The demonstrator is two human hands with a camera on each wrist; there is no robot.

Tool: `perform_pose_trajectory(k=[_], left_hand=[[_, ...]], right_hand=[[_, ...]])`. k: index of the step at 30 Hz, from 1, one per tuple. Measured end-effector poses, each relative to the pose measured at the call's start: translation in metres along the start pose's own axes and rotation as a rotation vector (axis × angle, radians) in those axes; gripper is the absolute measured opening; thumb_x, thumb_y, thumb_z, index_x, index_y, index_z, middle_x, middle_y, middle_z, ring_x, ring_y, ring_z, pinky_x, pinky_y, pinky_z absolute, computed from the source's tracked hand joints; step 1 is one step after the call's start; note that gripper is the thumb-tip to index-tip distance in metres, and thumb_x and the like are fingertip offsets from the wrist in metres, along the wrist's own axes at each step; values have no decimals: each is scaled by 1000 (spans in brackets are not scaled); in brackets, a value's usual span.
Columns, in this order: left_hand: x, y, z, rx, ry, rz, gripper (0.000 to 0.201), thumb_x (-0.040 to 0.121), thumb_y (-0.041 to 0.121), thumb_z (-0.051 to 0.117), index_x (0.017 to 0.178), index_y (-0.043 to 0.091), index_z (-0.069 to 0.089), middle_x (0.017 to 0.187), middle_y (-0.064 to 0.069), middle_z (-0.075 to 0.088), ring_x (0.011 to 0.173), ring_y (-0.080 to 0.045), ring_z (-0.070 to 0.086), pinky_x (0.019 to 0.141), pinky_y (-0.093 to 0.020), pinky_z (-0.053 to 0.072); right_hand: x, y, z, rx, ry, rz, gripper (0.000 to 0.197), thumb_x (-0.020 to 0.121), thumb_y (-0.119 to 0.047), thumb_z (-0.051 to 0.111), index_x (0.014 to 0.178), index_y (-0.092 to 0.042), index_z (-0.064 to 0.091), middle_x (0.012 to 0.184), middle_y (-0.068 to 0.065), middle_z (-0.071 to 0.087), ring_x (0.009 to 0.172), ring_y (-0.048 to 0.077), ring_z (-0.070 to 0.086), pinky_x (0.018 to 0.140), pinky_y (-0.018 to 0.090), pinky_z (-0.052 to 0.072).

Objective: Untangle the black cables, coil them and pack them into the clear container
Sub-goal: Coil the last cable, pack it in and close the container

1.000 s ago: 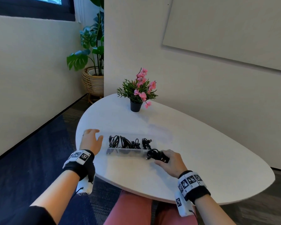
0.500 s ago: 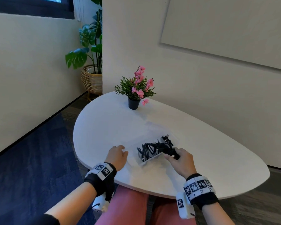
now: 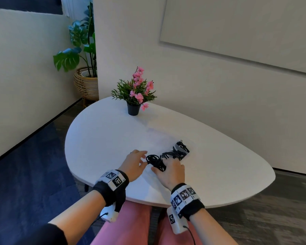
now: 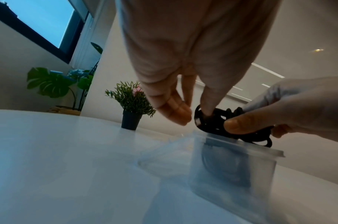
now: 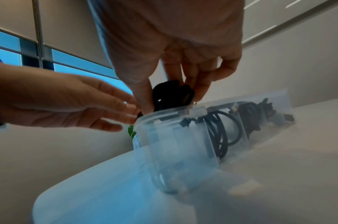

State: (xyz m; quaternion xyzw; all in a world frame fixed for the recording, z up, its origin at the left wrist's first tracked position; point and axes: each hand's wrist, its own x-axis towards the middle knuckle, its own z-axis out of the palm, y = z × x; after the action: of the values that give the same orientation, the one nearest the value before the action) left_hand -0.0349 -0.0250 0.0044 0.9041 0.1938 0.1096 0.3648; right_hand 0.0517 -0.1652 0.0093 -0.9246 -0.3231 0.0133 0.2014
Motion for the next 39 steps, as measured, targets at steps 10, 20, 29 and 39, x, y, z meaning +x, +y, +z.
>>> perform_pose_trajectory(k=[10,20,29,39], left_hand=[[19,6,-23,169,-179,89,23,84,14,68,107,13,71,102,-8,64,97,-22,61,89,-30,48],[28,15,-29,377,-232,113,14,79,28,72,92,21,70,109,7,60,103,-15,55,78,-26,43],[38,29,-29,481,-404,173,18,83,16,69,100,11,74,116,-1,68,103,-20,60,90,-29,48],[41,43,-34,502,-450,167,21,79,27,73,99,20,75,83,-3,72,75,-18,62,63,-26,47]], right_hand=[[-4,11,21,82,59,-84,40,79,-48,64,98,-13,65,99,4,57,102,22,39,84,24,31],[-9,21,17,233,-18,-255,37,87,-31,63,110,-2,60,100,9,49,86,15,45,76,16,31],[-7,38,12,368,-3,-403,44,85,-28,56,119,-1,61,97,14,56,85,-1,42,75,-3,32],[1,42,34,543,201,-316,16,77,-10,71,92,-4,73,82,-16,50,76,-9,51,68,6,43]])
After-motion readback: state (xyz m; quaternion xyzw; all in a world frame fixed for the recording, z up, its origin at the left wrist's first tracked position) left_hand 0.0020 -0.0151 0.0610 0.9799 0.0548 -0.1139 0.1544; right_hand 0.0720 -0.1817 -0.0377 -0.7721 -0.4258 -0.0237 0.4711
